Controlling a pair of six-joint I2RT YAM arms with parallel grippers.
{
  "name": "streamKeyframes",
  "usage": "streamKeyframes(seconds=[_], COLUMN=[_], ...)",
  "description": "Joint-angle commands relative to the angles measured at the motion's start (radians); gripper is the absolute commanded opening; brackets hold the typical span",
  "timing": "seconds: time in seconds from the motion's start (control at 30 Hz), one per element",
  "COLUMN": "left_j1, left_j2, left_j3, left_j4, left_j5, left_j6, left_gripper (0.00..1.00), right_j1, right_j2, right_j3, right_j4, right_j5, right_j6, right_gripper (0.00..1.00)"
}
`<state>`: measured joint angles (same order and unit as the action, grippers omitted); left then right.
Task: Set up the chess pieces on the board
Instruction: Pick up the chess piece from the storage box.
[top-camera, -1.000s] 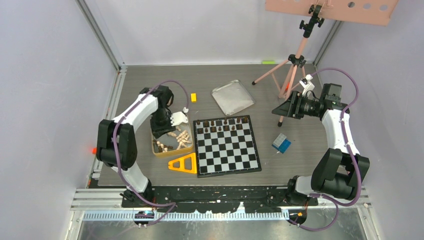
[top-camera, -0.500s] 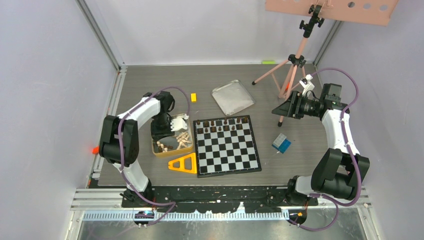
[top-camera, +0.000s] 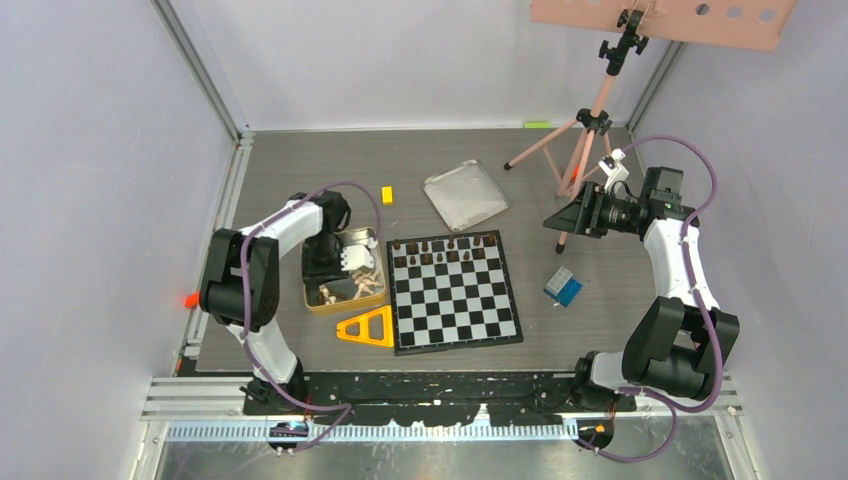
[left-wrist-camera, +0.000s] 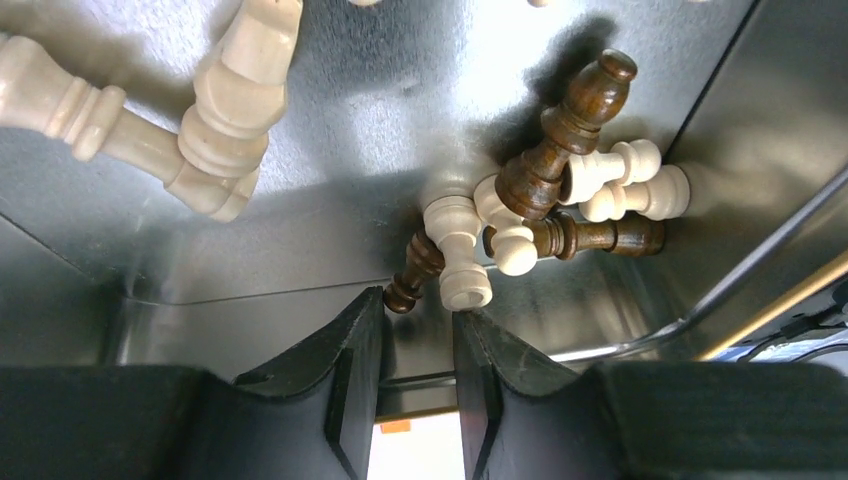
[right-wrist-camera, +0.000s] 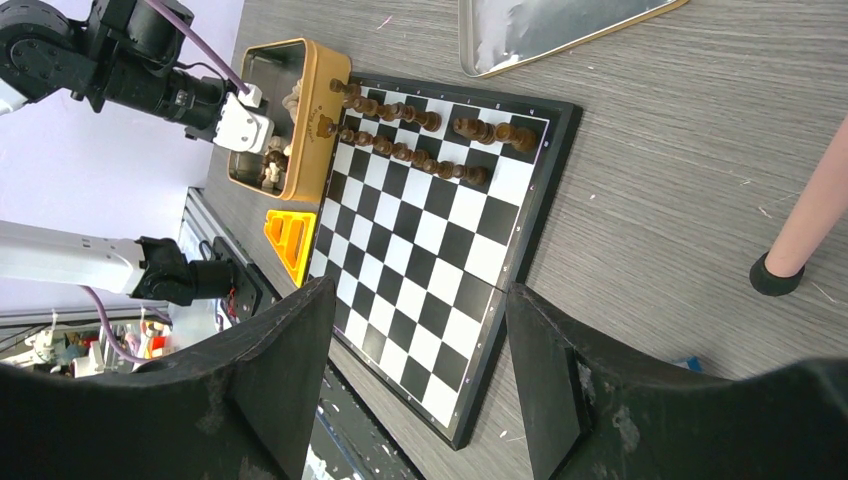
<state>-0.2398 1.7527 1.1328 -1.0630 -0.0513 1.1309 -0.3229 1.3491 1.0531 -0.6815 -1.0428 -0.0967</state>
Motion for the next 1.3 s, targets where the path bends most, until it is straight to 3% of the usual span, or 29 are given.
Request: streamKeyframes(seconds=[0.0,0.23,0.4,0.57,0.87,1.03,1.17,1.27], left_j1=[0.007,0.007,0.024,0.07,0.095,0.092,0.011,-0.107], left_j2=[0.017,0.022,0.017,-0.012,-0.092,-0.152,-0.189,-0.196], left_j3=[-0.021,-0.023,0.016,0.072,0.094,0.16,0.218,0.266], left_j4=[0.037,0.079,0.068,0.034,0.016,-0.008,-0.029,-0.03], left_j5=[0.005,0.046,0.12,0.192,0.249,0.329,0.368,0.359], left_j6=[0.009,-0.026,-0.062,-0.095,-0.135,-0.243,-0.349,-0.453], left_gripper=[0.33,0.27,0.1,0.0,0.0,0.0,0.0,0.0], right_j1=[-0.005,-0.004,-0.005,-0.005,-0.005,0.011,0.091,0.223], right_j2=[0.002,0.004,0.007,0.007,0.006,-0.006,-0.007,0.02], right_j3=[0.028,0.027,0.027,0.027,0.025,0.025,0.038,0.075], right_j4=[0.006,0.007,0.008,0.008,0.013,0.024,0.024,-0.036], right_j5=[-0.026,-0.026,-0.026,-0.026,-0.03,-0.029,-0.006,0.03], right_j6=[-0.011,-0.01,-0.009,-0.008,0.0,0.016,-0.005,-0.064], right_gripper=[0.69,0.69,0.69,0.69,0.69,0.69,0.69,0.69])
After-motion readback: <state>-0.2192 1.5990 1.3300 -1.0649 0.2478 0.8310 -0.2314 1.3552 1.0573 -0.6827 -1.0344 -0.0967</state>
